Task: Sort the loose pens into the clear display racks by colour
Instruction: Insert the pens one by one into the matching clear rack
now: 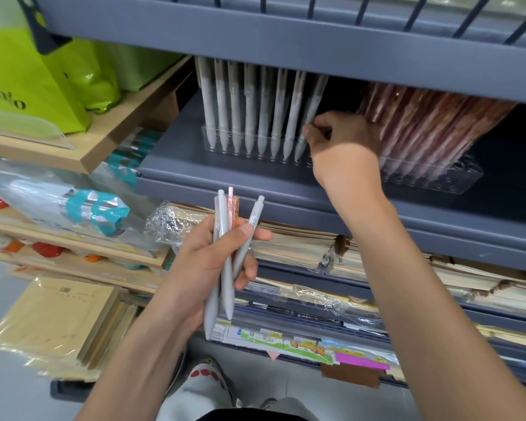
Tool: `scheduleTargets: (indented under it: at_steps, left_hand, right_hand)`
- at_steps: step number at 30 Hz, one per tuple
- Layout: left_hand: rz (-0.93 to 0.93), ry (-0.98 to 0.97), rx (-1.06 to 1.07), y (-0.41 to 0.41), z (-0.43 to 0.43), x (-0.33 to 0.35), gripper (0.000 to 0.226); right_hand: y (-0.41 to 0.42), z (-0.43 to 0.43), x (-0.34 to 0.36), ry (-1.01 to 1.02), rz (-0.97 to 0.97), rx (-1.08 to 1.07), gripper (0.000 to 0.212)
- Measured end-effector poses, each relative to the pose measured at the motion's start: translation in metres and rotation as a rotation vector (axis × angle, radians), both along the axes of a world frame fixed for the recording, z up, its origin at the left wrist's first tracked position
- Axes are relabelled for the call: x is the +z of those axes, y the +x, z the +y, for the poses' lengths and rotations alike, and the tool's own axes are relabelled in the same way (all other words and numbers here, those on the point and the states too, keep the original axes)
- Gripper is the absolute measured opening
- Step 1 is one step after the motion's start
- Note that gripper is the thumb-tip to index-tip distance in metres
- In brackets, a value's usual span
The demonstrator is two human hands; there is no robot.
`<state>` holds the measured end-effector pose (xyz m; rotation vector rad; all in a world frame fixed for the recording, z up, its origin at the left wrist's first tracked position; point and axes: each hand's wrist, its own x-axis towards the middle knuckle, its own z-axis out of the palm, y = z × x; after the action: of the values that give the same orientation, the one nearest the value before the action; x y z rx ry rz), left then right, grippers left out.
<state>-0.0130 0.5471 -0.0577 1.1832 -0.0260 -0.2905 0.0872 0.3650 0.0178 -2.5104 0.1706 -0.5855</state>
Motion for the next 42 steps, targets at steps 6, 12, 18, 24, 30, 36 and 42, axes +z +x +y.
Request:
scheduleTargets:
  at_steps: [6, 12, 18, 24, 30, 36, 42]
  left_hand:
    - [-0.018, 0.008, -0.022, -0.006, -0.004, 0.002, 0.021]
    - [-0.016, 0.009, -0.028, -0.014, -0.01, 0.005, 0.02]
    - [-0.04, 0.001, -0.029, -0.019, -0.012, 0.006, 0.02]
    - [-0.059, -0.011, -0.068, -0.024, -0.023, 0.002, 0.027]
    - [-0.065, 0.022, -0.076, -0.025, -0.027, -0.003, 0.034]
    - [-0.097, 0.045, -0.102, -0.025, -0.032, -0.007, 0.016]
    - [-0.071, 0.037, -0.057, -0.021, -0.032, -0.003, 0.03]
  right_hand:
    - [-0.003, 0.001, 0.003, -0.143, 0.038, -0.004, 0.026]
    - [-0.01, -0.001, 0.003, -0.092, 0.072, 0.022, 0.026]
    - [-0.054, -0.012, 0.001, 0.373, 0.09, 0.295, 0.024]
    - [-0.082, -0.018, -0.016, 0.588, 0.471, 0.6, 0.013]
    - [-0.084, -0.035, -0.01, 0.8, 0.111, 0.313, 0.023]
    - [-0.097, -0.033, -0.015, 0.901, 0.234, 0.485, 0.014]
    - [-0.096, -0.031, -0.017, 0.798, 0.302, 0.585, 0.012]
